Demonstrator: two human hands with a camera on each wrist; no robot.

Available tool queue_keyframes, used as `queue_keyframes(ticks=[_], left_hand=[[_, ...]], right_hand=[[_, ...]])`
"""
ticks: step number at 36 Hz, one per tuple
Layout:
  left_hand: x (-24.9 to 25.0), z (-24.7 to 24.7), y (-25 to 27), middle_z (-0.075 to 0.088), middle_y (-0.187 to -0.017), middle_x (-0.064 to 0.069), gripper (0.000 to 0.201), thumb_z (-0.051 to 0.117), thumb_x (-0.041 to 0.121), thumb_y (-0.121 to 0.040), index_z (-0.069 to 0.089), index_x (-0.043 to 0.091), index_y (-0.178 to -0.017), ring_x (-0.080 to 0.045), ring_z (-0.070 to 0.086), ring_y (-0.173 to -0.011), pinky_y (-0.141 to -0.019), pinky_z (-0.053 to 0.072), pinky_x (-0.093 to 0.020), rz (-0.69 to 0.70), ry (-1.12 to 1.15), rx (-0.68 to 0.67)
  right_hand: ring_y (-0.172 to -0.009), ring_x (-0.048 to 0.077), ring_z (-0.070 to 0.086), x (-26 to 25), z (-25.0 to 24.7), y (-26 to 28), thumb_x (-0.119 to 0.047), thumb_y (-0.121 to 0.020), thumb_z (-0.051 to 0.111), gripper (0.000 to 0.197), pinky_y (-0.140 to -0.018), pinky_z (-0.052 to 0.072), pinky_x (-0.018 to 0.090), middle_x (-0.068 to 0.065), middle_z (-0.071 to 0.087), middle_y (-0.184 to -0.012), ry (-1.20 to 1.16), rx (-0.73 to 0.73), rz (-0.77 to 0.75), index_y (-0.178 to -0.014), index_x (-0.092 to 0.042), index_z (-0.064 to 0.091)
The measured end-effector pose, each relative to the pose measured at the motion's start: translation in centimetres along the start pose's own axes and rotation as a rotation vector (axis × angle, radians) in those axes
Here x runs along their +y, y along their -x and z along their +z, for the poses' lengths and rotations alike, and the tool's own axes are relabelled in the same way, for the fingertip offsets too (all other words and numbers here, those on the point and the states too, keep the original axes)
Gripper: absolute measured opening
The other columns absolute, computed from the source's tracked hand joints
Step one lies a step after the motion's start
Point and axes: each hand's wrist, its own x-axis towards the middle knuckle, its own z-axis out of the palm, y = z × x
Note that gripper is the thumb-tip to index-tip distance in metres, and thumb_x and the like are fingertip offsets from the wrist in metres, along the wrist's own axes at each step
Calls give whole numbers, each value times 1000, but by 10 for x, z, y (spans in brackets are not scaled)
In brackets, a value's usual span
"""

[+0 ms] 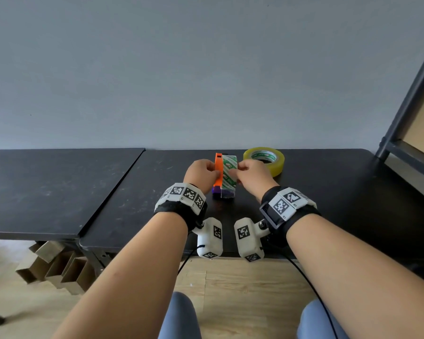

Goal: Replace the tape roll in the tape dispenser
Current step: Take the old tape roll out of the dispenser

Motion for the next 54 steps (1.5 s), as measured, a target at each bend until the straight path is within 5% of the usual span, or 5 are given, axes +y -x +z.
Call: queue_keyframes(ticks=[22,28,37,41,54], left_hand=[[8,-20,15,60,-121,-9,28,44,8,-95,65,10,-113,-30,57,-110,-90,49,-38,204,-739,115],[16,-8,-7,51,-79,-11,65,45,0,-76,27,30,-131,-29,50,-60,-46,39,-32,-148,-668,-96],[13,15,-5,59,-120,-11,35,48,8,-86,67,15,-114,-31,58,-108,-83,54,-40,71,-775,-58],[37,31,-4,56,-127,-6,38,43,10,-93,64,24,-122,-29,48,-125,-91,49,-38,149,-842,-81],[72,86,-5,57,-126,-11,38,45,6,-89,64,15,-120,-28,51,-120,-97,47,-39,218,-729,-61]], right_hand=[[-108,25,64,8,-3,-4,-14,-89,64,26,-96,51,41,9,69,-115,144,91,-23,-114,-7,64],[-108,25,63,13,-2,-3,-12,-87,65,26,-94,51,35,7,69,-116,216,87,-59,-113,-10,65],[-112,24,61,24,-25,4,-8,-87,59,32,-86,44,25,2,68,-120,262,104,-37,-117,-17,66],[-113,29,60,31,-48,7,-10,-84,57,33,-102,45,41,0,68,-119,334,163,-12,-111,-26,68],[-116,30,59,66,-113,10,-16,-86,54,30,-97,37,37,1,69,-119,577,267,55,-109,-24,70]])
